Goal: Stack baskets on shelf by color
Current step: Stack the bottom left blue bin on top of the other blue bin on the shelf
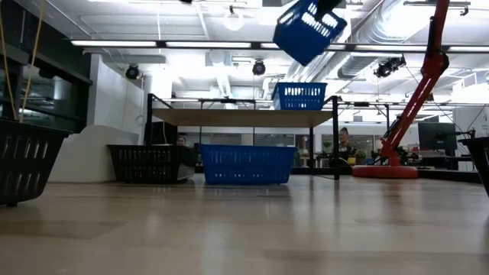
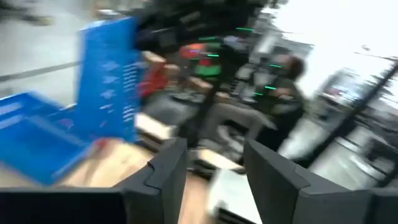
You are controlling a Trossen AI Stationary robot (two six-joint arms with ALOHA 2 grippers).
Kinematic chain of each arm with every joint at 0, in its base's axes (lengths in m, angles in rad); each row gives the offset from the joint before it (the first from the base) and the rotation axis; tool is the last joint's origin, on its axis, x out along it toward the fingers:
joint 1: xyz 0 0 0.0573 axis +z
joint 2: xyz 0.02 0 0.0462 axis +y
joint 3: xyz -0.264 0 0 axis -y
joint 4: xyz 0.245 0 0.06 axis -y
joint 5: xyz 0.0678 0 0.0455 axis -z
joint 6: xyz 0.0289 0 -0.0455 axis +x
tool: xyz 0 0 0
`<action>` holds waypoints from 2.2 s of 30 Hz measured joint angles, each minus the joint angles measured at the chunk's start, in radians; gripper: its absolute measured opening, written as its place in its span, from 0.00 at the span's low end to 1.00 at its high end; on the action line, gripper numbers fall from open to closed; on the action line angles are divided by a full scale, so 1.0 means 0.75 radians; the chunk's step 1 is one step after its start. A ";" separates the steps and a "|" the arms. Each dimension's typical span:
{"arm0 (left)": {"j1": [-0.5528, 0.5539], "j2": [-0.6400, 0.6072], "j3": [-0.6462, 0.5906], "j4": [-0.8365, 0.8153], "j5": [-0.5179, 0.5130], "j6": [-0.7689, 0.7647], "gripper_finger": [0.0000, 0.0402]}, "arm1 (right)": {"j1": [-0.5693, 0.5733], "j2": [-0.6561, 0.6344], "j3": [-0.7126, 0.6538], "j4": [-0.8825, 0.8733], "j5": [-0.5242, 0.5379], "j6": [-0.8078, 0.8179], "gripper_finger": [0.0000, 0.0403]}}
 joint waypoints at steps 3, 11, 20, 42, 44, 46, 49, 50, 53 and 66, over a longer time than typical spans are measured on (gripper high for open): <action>-0.005 -0.075 0.000 -0.002 0.071 0.035 0.38 | -0.086 0.018 0.000 0.037 -0.158 -0.277 0.00; -0.014 -0.211 0.000 -0.003 0.003 -0.008 0.37 | -0.207 0.088 -0.001 0.219 -0.257 -0.717 0.00; -0.055 -0.229 0.000 -0.004 -0.059 -0.020 0.36 | -0.287 0.132 -0.001 0.211 -0.353 -0.822 0.00; -0.055 -0.218 0.000 -0.005 -0.062 -0.020 0.36 | -0.312 0.161 -0.002 0.138 -0.357 -0.792 0.00; -0.055 -0.218 0.000 -0.005 -0.062 -0.020 0.36 | -0.312 0.164 -0.002 0.137 -0.359 -0.793 0.00; -0.055 -0.218 0.000 -0.005 -0.062 -0.020 0.36 | -0.312 0.164 -0.002 0.137 -0.361 -0.794 0.00; -0.055 -0.218 0.000 -0.005 -0.061 -0.020 0.36 | -0.312 0.164 -0.002 0.135 -0.361 -0.794 0.00; -0.055 -0.218 0.000 -0.005 -0.061 -0.020 0.36 | -0.312 0.164 -0.002 0.135 -0.358 -0.795 0.01; -0.055 -0.218 0.000 -0.005 -0.057 -0.020 0.36 | -0.312 0.164 -0.002 0.134 -0.359 -0.795 0.03; -0.055 -0.218 0.000 -0.005 -0.056 -0.020 0.36 | -0.311 0.164 -0.002 0.157 -0.337 -0.784 0.28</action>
